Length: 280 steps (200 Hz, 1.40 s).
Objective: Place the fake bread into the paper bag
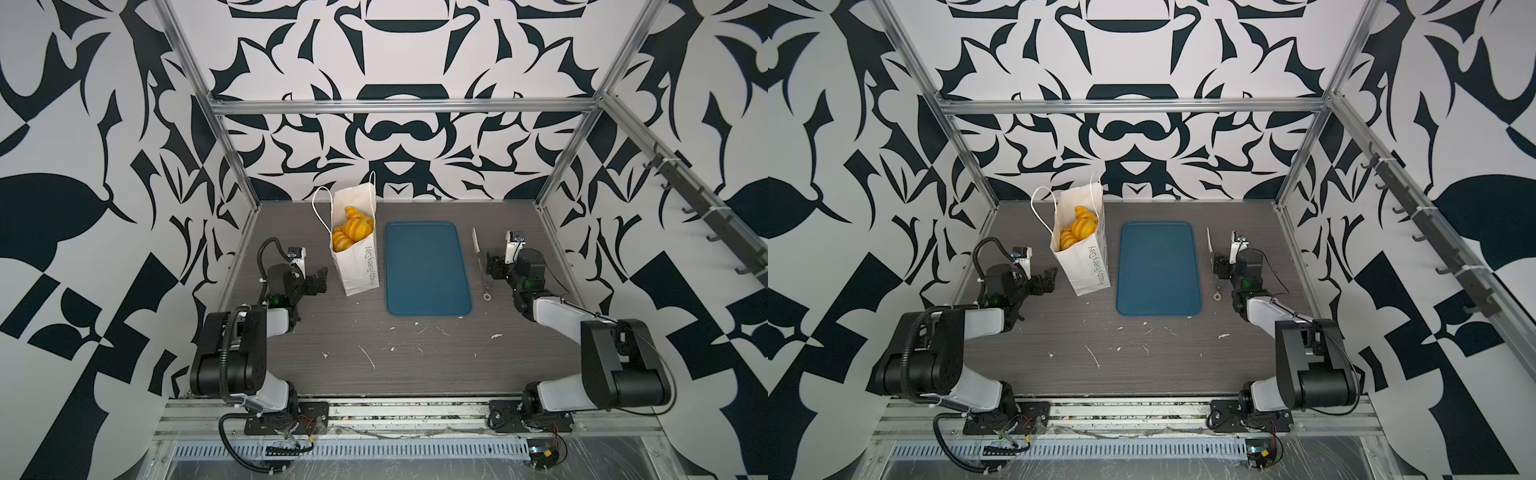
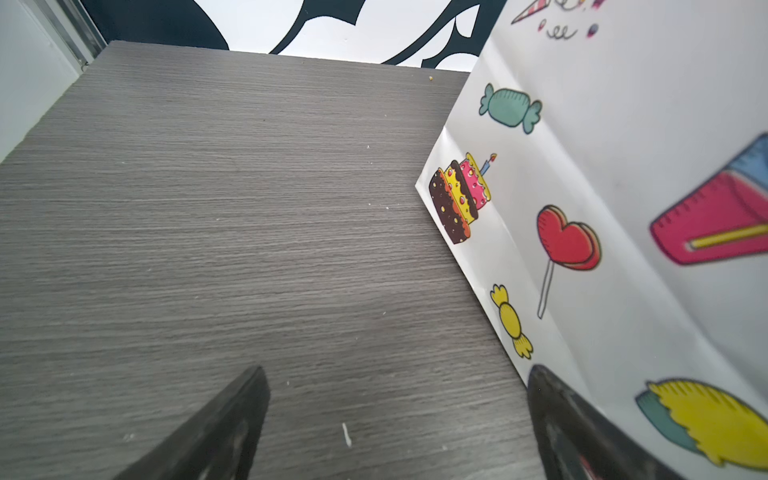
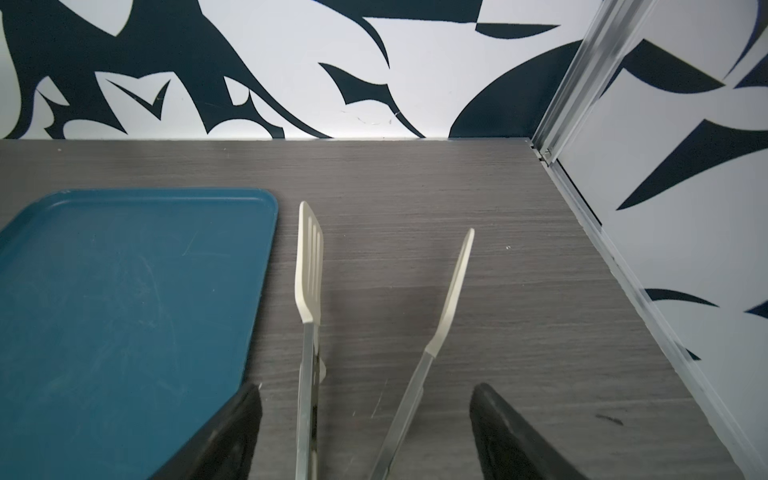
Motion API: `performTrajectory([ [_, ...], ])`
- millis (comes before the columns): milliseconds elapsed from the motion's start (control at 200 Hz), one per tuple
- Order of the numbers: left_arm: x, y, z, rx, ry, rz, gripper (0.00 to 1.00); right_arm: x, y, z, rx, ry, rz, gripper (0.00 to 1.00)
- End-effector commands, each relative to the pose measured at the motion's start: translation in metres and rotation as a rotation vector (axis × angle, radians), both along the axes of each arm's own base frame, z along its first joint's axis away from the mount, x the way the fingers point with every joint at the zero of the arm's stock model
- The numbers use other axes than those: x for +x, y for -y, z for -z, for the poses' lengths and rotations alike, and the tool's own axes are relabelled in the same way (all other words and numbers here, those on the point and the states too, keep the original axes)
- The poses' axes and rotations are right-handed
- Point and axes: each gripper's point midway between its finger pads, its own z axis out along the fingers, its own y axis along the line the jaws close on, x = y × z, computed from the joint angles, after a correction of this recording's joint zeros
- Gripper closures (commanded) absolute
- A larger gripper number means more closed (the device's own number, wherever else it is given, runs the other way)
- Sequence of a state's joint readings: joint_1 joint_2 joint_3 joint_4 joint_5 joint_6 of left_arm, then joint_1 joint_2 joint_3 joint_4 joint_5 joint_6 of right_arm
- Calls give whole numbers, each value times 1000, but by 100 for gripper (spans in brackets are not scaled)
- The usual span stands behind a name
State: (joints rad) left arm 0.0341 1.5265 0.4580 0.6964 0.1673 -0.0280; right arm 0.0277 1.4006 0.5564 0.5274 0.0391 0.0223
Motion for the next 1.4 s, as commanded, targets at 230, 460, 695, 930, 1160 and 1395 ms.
performTrajectory([
  [230,5,0,-6,8,22,0,1,-27,4,22,6,6,19,19],
  [460,5,0,-7,6,25,2,1,-21,7,44,2,22,36,19],
  [695,5,0,-6,6,21,2,1,-20,1,54,-3,18,8,20],
  [930,5,1,-6,5,22,4,1,-20,1,52,-3,24,8,0],
  [1160,5,0,-6,6,22,3,1,-20,0,52,1,26,-1,0],
  [1395,5,0,-6,6,23,3,1,-20,-4,54,-1,26,-20,0],
])
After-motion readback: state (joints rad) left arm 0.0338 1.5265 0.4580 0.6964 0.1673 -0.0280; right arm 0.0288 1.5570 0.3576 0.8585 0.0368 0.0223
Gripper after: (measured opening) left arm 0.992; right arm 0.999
